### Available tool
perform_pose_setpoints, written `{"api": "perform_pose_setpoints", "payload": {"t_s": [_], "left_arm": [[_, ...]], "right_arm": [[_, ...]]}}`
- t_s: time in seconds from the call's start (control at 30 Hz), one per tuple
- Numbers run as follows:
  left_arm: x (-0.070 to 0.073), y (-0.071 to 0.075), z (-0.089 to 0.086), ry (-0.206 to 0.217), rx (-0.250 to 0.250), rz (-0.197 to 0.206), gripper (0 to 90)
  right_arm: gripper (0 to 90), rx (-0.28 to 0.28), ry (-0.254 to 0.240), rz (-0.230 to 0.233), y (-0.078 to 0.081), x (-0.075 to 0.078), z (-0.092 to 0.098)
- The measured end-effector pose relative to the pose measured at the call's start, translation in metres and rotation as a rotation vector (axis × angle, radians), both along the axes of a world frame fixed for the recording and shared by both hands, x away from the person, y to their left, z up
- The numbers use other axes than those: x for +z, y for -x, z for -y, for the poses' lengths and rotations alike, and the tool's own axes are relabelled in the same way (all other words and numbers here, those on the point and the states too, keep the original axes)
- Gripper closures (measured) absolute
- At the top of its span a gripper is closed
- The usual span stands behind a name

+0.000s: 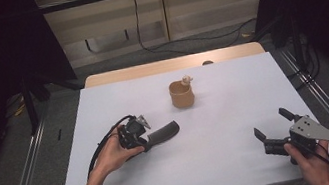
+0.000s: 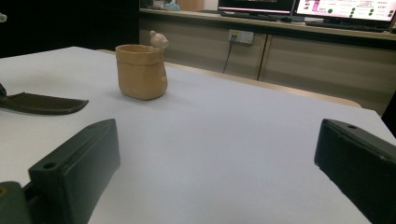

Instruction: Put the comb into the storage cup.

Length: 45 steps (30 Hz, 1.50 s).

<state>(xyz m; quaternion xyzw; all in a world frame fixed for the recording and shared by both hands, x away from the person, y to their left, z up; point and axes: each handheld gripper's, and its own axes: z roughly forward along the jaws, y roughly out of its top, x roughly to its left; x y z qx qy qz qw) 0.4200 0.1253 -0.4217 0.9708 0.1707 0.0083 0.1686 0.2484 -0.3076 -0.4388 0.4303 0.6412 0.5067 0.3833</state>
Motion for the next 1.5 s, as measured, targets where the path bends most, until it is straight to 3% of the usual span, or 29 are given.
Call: {"api": "perform_pose_setpoints", "payload": {"t_s": [0.07,0.27,0.33,0.37,0.43,0.47,0.57,0.63,0.67,0.7,0.73,0.9,0.93,1.03,1.13,1.17,1.2,1.27,1.47,1.5], "left_arm": [[-0.0005,-0.0017,-0.0011,0.012,0.004,-0.017,68.4],[-0.0007,-0.0007,0.0016,-0.005,-0.004,-0.009,69.9],[-0.0004,-0.0031,0.0013,-0.005,-0.007,-0.029,70.0],[0.0004,-0.0045,0.0014,-0.025,-0.033,-0.023,70.2],[-0.0006,-0.0019,0.0041,-0.018,-0.016,-0.015,70.7],[0.0006,-0.0030,0.0043,-0.036,-0.032,-0.020,70.9],[0.0003,-0.0045,0.0040,-0.036,-0.040,-0.024,71.5],[-0.0004,-0.0038,0.0038,-0.022,-0.019,-0.030,72.0],[0.0004,-0.0047,0.0038,-0.037,-0.040,-0.027,72.1],[-0.0006,-0.0037,0.0042,-0.022,-0.021,-0.027,72.2],[0.0002,-0.0051,0.0033,-0.034,-0.044,-0.023,72.4],[0.0014,-0.0039,0.0032,-0.045,-0.061,-0.010,72.6],[0.0002,-0.0021,0.0036,-0.021,-0.035,-0.012,72.7],[0.0001,-0.0003,0.0039,-0.016,-0.024,-0.002,72.7],[0.0009,-0.0005,0.0034,-0.017,-0.038,-0.003,72.8],[0.0021,-0.0021,0.0025,-0.034,-0.070,0.003,72.8],[0.0005,-0.0004,0.0024,-0.008,-0.046,0.001,72.8],[0.0004,-0.0005,0.0011,0.002,-0.040,0.001,72.8],[0.0019,-0.0015,-0.0005,-0.002,-0.051,-0.018,72.8],[0.0026,-0.0009,-0.0010,0.013,-0.035,-0.022,72.8]], "right_arm": [[0.0,-0.001,0.000,-0.003,-0.0002,-0.0001,-0.0004],[0.0,0.002,-0.002,0.002,-0.0001,0.0001,-0.0006],[0.0,0.003,-0.002,0.003,-0.0002,0.0000,-0.0007],[0.0,0.003,-0.003,0.002,-0.0003,0.0000,-0.0007],[0.0,0.003,-0.002,0.001,-0.0004,-0.0001,-0.0008],[0.0,0.003,-0.001,0.001,-0.0004,-0.0001,-0.0008],[0.0,0.004,-0.003,0.003,-0.0004,0.0000,-0.0008],[0.0,0.004,-0.001,-0.002,-0.0003,-0.0001,-0.0011],[0.0,0.005,-0.002,-0.004,-0.0003,-0.0003,-0.0013],[0.0,0.006,-0.001,-0.003,-0.0002,-0.0001,-0.0014],[0.0,0.008,-0.002,-0.001,-0.0003,-0.0001,-0.0014],[0.0,0.006,-0.001,-0.002,-0.0004,-0.0002,-0.0008],[0.0,0.006,-0.001,-0.002,-0.0005,-0.0002,-0.0008],[0.0,0.006,-0.001,-0.002,-0.0004,-0.0001,-0.0007],[0.0,0.008,-0.004,-0.004,-0.0005,-0.0003,-0.0006],[0.0,0.007,-0.004,-0.006,-0.0005,-0.0003,-0.0006],[0.0,0.006,-0.003,-0.005,-0.0005,-0.0003,-0.0005],[0.0,0.003,0.000,-0.001,-0.0004,0.0000,-0.0001],[0.0,0.000,-0.006,-0.002,-0.0002,0.0002,0.0003],[0.0,0.001,-0.005,-0.001,-0.0003,0.0001,0.0003]]}}
